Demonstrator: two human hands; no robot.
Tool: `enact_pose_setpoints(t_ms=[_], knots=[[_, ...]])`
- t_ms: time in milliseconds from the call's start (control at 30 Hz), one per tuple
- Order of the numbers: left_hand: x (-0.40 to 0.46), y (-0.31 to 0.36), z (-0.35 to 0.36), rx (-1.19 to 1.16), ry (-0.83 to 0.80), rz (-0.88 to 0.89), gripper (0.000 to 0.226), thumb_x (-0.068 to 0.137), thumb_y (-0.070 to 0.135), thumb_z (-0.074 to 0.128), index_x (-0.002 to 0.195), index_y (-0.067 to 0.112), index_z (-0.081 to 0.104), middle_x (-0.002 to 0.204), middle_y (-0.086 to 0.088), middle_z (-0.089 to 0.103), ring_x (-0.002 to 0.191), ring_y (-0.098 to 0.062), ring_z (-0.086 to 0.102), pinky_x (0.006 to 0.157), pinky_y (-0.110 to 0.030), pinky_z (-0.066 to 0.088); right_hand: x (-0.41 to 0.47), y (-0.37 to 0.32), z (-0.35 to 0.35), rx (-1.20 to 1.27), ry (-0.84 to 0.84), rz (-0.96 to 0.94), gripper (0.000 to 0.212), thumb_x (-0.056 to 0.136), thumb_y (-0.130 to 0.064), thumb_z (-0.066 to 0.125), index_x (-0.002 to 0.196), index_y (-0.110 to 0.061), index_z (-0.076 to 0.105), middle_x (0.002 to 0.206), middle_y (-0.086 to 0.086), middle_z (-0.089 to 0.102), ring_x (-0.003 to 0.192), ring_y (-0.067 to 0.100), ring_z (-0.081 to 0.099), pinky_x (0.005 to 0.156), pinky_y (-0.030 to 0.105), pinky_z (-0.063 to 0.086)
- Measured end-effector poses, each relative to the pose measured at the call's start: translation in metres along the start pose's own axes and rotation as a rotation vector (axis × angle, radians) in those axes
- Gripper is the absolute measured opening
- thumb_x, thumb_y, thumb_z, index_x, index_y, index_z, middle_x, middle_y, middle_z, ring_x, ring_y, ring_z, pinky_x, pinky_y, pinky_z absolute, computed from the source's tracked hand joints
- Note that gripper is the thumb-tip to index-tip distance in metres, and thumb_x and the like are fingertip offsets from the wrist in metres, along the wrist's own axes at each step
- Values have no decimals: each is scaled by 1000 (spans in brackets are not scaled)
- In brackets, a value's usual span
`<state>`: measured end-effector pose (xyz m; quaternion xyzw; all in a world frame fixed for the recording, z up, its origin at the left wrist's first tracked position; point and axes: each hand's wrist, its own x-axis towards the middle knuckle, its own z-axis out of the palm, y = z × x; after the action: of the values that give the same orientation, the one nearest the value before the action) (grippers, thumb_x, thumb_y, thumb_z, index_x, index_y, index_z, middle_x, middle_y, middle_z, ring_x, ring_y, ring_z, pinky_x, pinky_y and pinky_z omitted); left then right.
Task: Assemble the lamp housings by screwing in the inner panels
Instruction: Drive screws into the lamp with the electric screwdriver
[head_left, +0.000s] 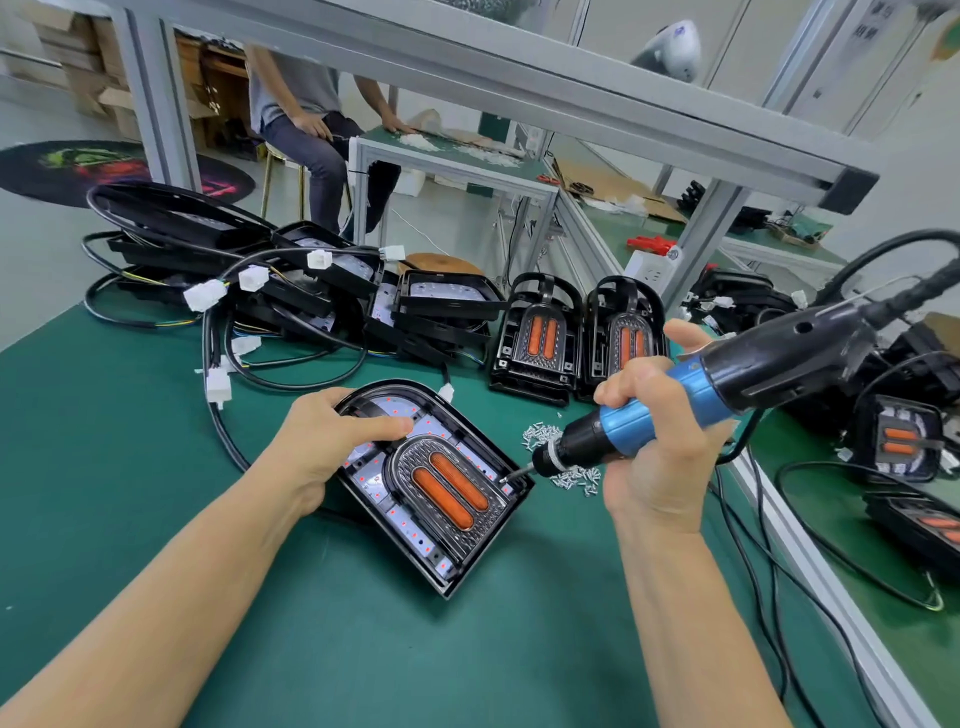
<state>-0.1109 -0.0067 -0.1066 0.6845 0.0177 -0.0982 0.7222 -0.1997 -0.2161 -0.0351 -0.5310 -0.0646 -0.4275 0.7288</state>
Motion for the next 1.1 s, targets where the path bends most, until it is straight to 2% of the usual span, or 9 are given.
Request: enact_pose_setpoints(t_ms=[167, 300, 467, 600, 700, 833, 1000, 1100], knots=[[0, 0, -1, 14, -4, -3, 34, 58, 5, 85, 90, 7, 72, 83, -5, 76, 73, -17, 71, 73, -29, 53, -1, 2, 1, -11, 3, 9, 36, 73, 5, 53, 99, -19, 58, 52, -3, 52, 52, 17, 50, 60, 28, 45], [0, 0, 1, 13, -6, 5, 34, 59, 4, 85, 90, 7, 72, 85, -6, 75, 75, -18, 71, 74, -30, 52, -1, 4, 2, -26, -18, 4, 35, 74, 4, 52, 101, -17, 56, 53, -3, 52, 52, 17, 50, 59, 28, 46], [1, -2, 2, 26, 22, 8, 32, 61, 3, 85, 90, 2, 71, 89, -13, 74, 83, -28, 70, 85, -38, 54, -5, 7, 4, -32, -46, -19, 37, 74, 6, 51, 101, -18, 55, 55, -3, 52, 52, 18, 50, 60, 30, 46], [0, -3, 2, 27, 31, 17, 31, 61, 5, 85, 89, 4, 71, 86, -10, 75, 78, -23, 69, 78, -32, 53, -3, 4, 0, -32, -84, 27, 37, 73, 2, 56, 105, -16, 49, 61, -1, 53, 59, 18, 53, 66, 29, 48], [0, -2, 3, 38, 29, 33, 33, 60, 6, 86, 90, 4, 71, 87, -9, 75, 80, -23, 70, 78, -32, 52, 0, 1, -4, -58, -138, 86, 38, 70, -7, 66, 99, -21, 46, 69, -3, 55, 70, 21, 54, 76, 28, 48], [0, -2, 4, 42, 35, 37, 33, 61, 6, 86, 90, 4, 71, 86, -8, 75, 82, -25, 70, 82, -35, 53, 0, 0, -5, -36, -102, 146, 32, 76, -1, 64, 94, -22, 48, 72, -1, 53, 67, 20, 53, 73, 24, 49], [0, -2, 5, 34, 39, 33, 28, 62, 5, 85, 86, 4, 71, 83, -8, 75, 77, -22, 69, 78, -32, 53, -2, 0, -1, -43, -91, 137, 36, 74, 0, 67, 96, -23, 51, 71, -5, 55, 71, 23, 48, 73, 30, 48], [0, -3, 4, 33, 39, 31, 28, 62, 5, 85, 86, 4, 71, 82, -8, 75, 75, -22, 69, 77, -33, 52, -3, 0, 1, -49, -107, 126, 36, 74, 0, 66, 83, -34, 61, 70, -6, 56, 69, 20, 50, 72, 29, 48]])
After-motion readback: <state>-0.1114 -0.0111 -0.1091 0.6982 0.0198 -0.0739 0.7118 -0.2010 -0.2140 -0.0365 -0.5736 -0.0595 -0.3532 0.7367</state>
